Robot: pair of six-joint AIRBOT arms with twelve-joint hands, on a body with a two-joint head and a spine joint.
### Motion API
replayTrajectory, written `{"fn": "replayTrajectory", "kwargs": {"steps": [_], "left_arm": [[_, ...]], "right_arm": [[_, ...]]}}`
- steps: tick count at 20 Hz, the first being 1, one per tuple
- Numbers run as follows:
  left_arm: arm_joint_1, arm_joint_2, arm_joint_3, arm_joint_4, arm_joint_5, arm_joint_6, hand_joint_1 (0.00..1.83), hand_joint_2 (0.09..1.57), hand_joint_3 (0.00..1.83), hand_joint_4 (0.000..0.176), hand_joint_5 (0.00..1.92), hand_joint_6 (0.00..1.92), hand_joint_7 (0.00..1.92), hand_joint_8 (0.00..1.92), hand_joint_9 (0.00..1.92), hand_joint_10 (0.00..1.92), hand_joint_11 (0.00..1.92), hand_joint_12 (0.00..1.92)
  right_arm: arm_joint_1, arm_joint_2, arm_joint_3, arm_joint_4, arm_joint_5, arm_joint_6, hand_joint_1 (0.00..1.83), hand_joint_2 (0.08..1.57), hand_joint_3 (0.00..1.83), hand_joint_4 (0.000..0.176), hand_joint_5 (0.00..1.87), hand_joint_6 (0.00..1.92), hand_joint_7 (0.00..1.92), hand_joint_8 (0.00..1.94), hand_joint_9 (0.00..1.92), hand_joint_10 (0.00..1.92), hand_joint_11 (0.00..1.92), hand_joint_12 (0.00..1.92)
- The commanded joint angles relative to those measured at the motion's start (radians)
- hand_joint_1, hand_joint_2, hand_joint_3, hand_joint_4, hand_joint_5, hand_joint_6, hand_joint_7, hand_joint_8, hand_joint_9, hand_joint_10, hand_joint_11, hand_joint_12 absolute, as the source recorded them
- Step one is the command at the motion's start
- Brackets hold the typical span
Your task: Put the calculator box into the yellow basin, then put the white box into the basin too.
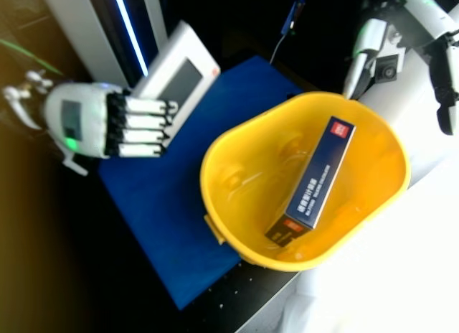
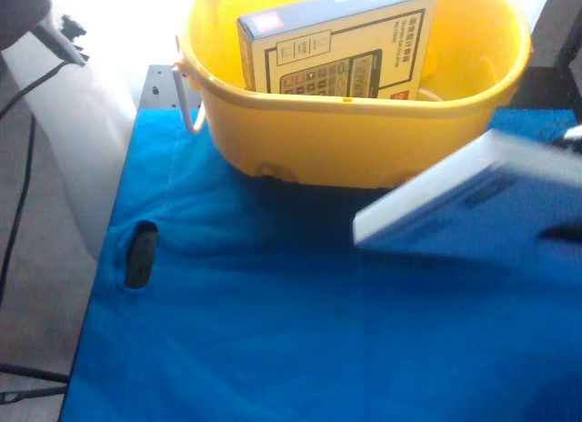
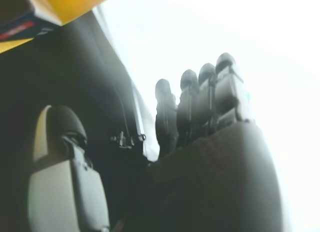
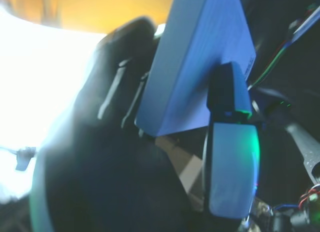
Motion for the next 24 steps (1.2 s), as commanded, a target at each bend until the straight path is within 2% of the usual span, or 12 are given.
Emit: {"fn": "replayTrajectory", "kwargs": {"steps": [1, 2, 3, 7, 10, 12, 16, 17, 18, 20, 22, 24], "left_arm": [[-0.006, 0.001, 0.003, -0.017, -0.116, 0.016, 0.76, 1.04, 0.00, 0.034, 0.41, 0.01, 0.22, 0.01, 0.12, 0.01, 0.00, 0.33], [-0.001, 0.002, 0.010, -0.041, -0.112, 0.033, 0.76, 1.05, 0.00, 0.024, 0.41, 0.00, 0.23, 0.00, 0.12, 0.01, 0.00, 0.30], [0.003, 0.001, 0.017, -0.054, -0.110, 0.035, 0.73, 1.05, 0.00, 0.024, 0.41, 0.00, 0.24, 0.00, 0.14, 0.01, 0.00, 0.38], [0.007, -0.002, 0.029, -0.111, -0.095, 0.087, 0.70, 1.05, 0.00, 0.005, 0.40, 0.00, 0.24, 0.00, 0.14, 0.01, 0.00, 0.50], [0.007, -0.014, 0.047, -0.136, -0.081, 0.104, 0.70, 1.06, 0.00, 0.019, 0.41, 0.00, 0.25, 0.00, 0.16, 0.01, 0.00, 0.55], [0.008, -0.030, 0.064, -0.144, -0.075, 0.106, 0.70, 1.05, 0.00, 0.025, 0.41, 0.00, 0.26, 0.00, 0.16, 0.01, 0.00, 0.54], [0.011, -0.059, 0.095, -0.152, -0.065, 0.106, 0.70, 1.06, 0.00, 0.006, 0.41, 0.00, 0.26, 0.00, 0.17, 0.01, 0.00, 0.64], [0.011, -0.067, 0.104, -0.156, -0.063, 0.106, 0.67, 1.07, 0.00, 0.023, 0.40, 0.00, 0.26, 0.00, 0.17, 0.01, 0.00, 0.65], [0.011, -0.076, 0.111, -0.156, -0.061, 0.106, 0.70, 1.06, 0.00, 0.000, 0.41, 0.00, 0.27, 0.00, 0.18, 0.01, 0.00, 0.65], [0.011, -0.092, 0.121, -0.156, -0.061, 0.106, 0.72, 1.07, 0.00, 0.000, 0.40, 0.00, 0.26, 0.00, 0.17, 0.00, 0.00, 0.60], [0.011, -0.096, 0.124, -0.157, -0.061, 0.106, 0.71, 1.08, 0.00, 0.008, 0.41, 0.00, 0.26, 0.00, 0.17, 0.01, 0.00, 0.60], [0.011, -0.092, 0.124, -0.158, -0.063, 0.106, 0.70, 1.07, 0.00, 0.031, 0.42, 0.00, 0.26, 0.00, 0.18, 0.00, 0.00, 0.67]], "right_arm": [[0.017, 0.005, -0.001, -0.020, -0.130, 0.015, 1.26, 1.09, 0.00, 0.000, 1.04, 0.96, 1.01, 0.91, 0.93, 0.93, 0.66, 1.38], [0.046, 0.016, 0.001, -0.030, -0.133, 0.015, 1.24, 1.10, 0.00, 0.000, 1.05, 0.95, 1.00, 0.94, 0.95, 0.84, 0.67, 1.35], [0.066, 0.023, 0.005, -0.036, -0.136, 0.014, 1.35, 1.10, 0.00, 0.000, 1.02, 0.95, 0.99, 0.97, 0.92, 1.06, 0.72, 1.26], [0.139, 0.044, 0.020, -0.053, -0.152, 0.011, 1.23, 1.10, 0.00, 0.015, 1.00, 0.94, 1.03, 0.95, 0.95, 0.84, 0.74, 1.41], [0.154, 0.070, 0.021, -0.049, -0.175, 0.003, 1.23, 1.09, 0.00, 0.020, 1.06, 0.89, 1.01, 0.95, 0.96, 0.81, 0.74, 1.41], [0.170, 0.081, 0.022, -0.045, -0.179, 0.000, 1.23, 1.09, 0.00, 0.002, 1.06, 0.93, 1.00, 0.93, 0.96, 0.80, 0.74, 1.40], [0.217, 0.086, 0.043, -0.045, -0.179, -0.006, 1.23, 1.09, 0.00, 0.013, 1.07, 0.89, 1.00, 0.96, 0.96, 0.80, 0.74, 1.40], [0.225, 0.086, 0.052, -0.034, -0.178, -0.019, 1.23, 1.10, 0.00, 0.016, 1.00, 0.94, 1.03, 0.95, 0.96, 0.81, 0.74, 1.41], [0.226, 0.086, 0.062, -0.018, -0.178, -0.030, 1.23, 1.10, 0.00, 0.003, 1.04, 0.95, 0.99, 0.95, 0.96, 0.80, 0.74, 1.40], [0.229, 0.084, 0.086, 0.010, -0.163, -0.033, 1.23, 1.09, 0.00, 0.020, 1.06, 0.89, 1.00, 0.95, 0.96, 0.81, 0.74, 1.41], [0.293, 0.080, 0.121, 0.007, -0.077, -0.037, 1.23, 1.09, 0.00, 0.002, 1.06, 0.93, 1.00, 0.93, 0.96, 0.80, 0.74, 1.40], [0.389, 0.059, 0.158, -0.025, 0.019, -0.051, 1.23, 1.10, 0.00, 0.017, 1.00, 0.95, 1.03, 0.95, 0.96, 0.81, 0.74, 1.41]]}}
